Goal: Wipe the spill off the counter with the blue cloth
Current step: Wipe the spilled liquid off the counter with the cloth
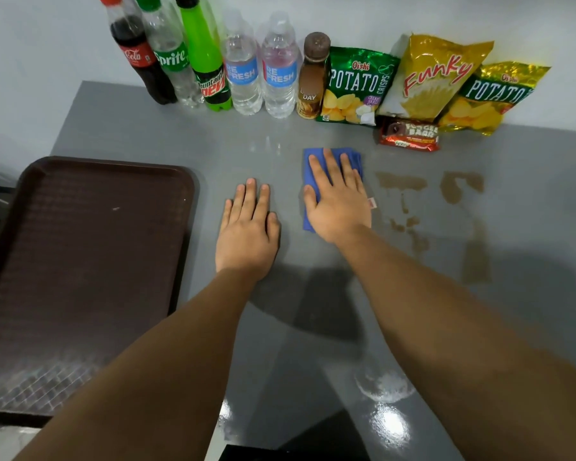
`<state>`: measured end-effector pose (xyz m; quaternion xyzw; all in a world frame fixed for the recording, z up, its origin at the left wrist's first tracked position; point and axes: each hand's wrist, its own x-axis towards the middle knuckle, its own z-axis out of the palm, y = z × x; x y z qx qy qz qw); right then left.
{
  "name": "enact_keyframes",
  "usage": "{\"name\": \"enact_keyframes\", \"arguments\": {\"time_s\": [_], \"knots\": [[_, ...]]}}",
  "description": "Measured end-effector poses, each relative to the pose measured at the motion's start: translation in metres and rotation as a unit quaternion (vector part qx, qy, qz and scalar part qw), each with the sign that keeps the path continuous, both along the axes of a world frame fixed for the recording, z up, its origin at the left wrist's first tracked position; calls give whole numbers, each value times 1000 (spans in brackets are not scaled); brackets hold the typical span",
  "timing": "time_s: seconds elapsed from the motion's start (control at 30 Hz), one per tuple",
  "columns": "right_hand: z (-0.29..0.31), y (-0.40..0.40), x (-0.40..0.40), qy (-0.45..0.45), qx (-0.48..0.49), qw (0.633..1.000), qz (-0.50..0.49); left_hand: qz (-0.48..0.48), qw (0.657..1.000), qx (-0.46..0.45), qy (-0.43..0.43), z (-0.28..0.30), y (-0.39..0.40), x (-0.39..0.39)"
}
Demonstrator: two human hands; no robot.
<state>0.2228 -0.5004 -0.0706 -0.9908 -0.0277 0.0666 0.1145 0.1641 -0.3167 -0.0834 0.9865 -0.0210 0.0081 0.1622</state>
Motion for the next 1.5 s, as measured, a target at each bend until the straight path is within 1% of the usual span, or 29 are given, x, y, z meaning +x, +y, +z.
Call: {"name": "enact_keyframes", "arguments": {"time_s": [0.1, 0.23, 0.37, 0.47, 0.6, 0.67, 0.77, 0.9, 1.1, 1.3, 1.5], "knots": [[1, -12, 11, -3, -4, 1000, -23, -3, 1000, -2, -4, -1, 1, 0], [3, -28, 4, 9, -2, 997, -72, -4, 1000, -8, -6, 1, 1, -1], [6, -44, -19, 11, -2, 994, -108, -3, 1000, -6, 0, 2, 1, -1], [6, -47, -48, 11, -9, 993, -113, -3, 1000, -7, 5, 4, 0, -2], [4, -36, -99, -3, -12, 994, -106, -5, 1000, -5, 9, 5, 0, -1], [3, -16, -123, -10, -13, 994, -108, -4, 1000, -2, 10, 5, -1, -1], [-1, 25, -146, -36, -24, 996, -81, -3, 1000, -1, 12, 4, -1, 0], [-3, 48, -136, -76, 12, 996, -44, -5, 1000, 0, 13, 3, -1, 0], [-2, 35, -104, -47, 18, 998, -41, -9, 1000, -8, 13, 3, 1, -1], [1, -2, -105, -36, 21, 996, -79, -9, 1000, -15, -1, 4, 2, -2], [1, -34, -142, -40, -6, 991, -124, -10, 1000, -1, 7, 5, 2, -2]]}}
